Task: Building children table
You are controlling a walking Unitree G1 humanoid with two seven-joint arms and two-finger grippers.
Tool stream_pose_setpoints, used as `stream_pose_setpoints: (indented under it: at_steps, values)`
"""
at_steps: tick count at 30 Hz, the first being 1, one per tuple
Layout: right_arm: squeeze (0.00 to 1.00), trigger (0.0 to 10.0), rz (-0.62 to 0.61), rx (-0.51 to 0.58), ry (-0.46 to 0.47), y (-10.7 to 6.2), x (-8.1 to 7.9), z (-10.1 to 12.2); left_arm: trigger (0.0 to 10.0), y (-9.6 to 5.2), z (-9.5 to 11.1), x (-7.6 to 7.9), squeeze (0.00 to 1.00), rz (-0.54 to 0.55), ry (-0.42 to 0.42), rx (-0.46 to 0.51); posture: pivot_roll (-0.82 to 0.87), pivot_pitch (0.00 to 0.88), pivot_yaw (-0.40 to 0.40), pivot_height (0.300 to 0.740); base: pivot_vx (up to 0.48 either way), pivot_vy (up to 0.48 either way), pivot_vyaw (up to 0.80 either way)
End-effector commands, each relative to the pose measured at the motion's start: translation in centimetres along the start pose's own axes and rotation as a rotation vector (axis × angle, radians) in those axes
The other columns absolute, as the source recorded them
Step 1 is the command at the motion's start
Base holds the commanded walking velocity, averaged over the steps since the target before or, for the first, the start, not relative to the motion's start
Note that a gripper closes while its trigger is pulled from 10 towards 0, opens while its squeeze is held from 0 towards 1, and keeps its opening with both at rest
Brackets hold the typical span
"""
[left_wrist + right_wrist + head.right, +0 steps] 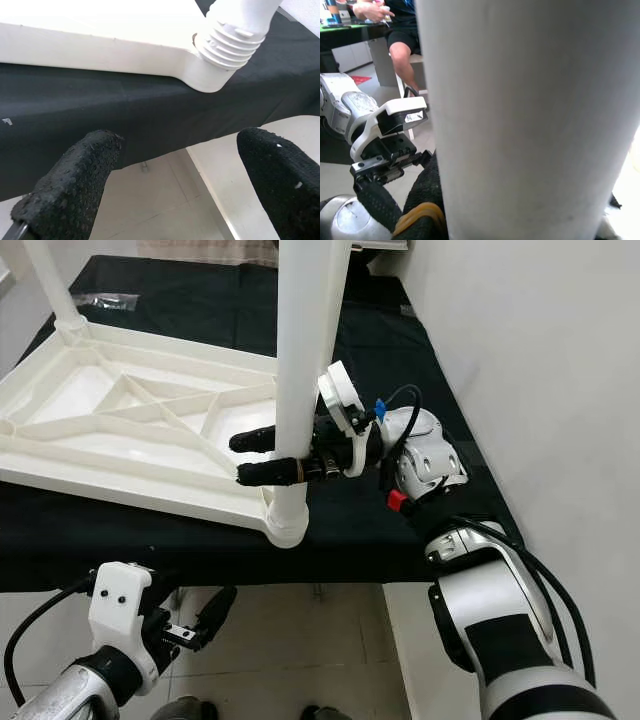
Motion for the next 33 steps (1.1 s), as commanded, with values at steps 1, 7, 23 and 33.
stream_pose_setpoints:
  at_steps: [1, 7, 23, 33]
  values:
    - [0.0, 10.0, 0.026, -0.032, 0.085, 0.1, -1.2, -2.2, 10.0, -0.2, -0.6, -0.2, 0.0, 0.008, 0.004, -0.03, 0.22, 0.221, -0.099, 0.74, 0.0, 0.0, 0.0]
    - [0.0, 10.0, 0.003, -0.036, 0.072, 0.0, -0.3, -1.8, 10.0, -0.2, -0.6, -0.1, 0.0, 0.006, 0.003, -0.029, 0.21, 0.223, -0.103, 0.74, 0.0, 0.0, 0.0]
    - [0.0, 10.0, -0.036, -0.073, 0.049, -1.1, 0.7, -1.6, 10.0, -0.2, -0.5, 0.0, 0.0, 0.004, 0.001, -0.029, 0.21, 0.227, -0.107, 0.74, 0.0, 0.0, 0.0]
    - [0.0, 10.0, -0.037, -0.079, 0.045, -0.9, 0.1, -2.5, 10.0, -0.1, -0.5, 0.1, 0.0, 0.005, 0.005, -0.025, 0.21, 0.228, -0.11, 0.74, 0.0, 0.0, 0.0]
Point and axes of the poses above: a point about 5 cm out from each wrist's last joint towards the gripper, its own y axis pointing out of the wrist towards the gripper, its own z axis along the axis of the wrist's last joint, x = y × z, the point moved 6 cm from there along y, pointing out of the wrist towards the gripper, and after that the axes turned 14 degrees about -y, right-handed, at the moved point
